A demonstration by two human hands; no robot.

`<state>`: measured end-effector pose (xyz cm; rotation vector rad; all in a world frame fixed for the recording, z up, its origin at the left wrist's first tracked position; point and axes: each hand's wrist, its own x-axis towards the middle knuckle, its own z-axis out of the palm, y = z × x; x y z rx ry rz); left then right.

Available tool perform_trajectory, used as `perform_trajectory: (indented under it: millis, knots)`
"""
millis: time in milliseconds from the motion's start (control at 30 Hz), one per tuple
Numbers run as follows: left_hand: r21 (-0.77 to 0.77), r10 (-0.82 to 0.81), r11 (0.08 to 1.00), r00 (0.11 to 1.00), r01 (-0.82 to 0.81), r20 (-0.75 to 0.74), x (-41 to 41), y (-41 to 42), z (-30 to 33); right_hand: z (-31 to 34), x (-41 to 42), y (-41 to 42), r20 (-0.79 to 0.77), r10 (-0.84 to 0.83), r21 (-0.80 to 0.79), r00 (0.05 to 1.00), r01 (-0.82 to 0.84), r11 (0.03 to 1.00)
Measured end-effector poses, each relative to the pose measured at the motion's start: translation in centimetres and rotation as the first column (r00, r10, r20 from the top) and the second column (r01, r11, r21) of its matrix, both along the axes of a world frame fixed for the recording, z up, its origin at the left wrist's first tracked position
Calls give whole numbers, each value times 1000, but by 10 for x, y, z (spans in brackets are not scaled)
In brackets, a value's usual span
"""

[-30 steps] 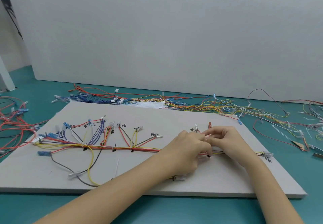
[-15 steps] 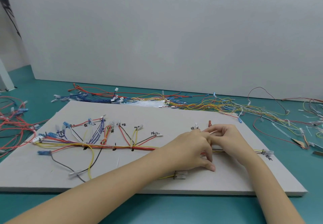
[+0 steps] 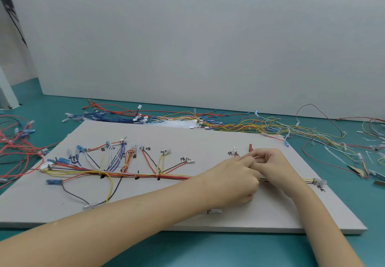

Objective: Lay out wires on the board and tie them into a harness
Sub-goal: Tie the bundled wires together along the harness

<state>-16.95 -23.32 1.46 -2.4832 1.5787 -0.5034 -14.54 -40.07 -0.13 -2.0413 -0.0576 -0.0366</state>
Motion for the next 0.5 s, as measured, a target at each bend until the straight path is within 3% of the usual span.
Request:
perform_trajectory:
  millis: [200, 400, 500]
  knots:
    - [240, -60, 970, 992, 32, 113, -6, 3, -5, 1, -1, 3, -7, -16, 82, 1000, 17, 996]
    - [300, -126, 951, 981, 77, 147, 0, -1, 7, 1, 0, 2, 10, -15, 59, 1000, 14, 998]
    - [399, -143, 915, 968, 52, 204, -1, 2, 16, 0, 2, 2, 8, -22, 48, 1000, 22, 999]
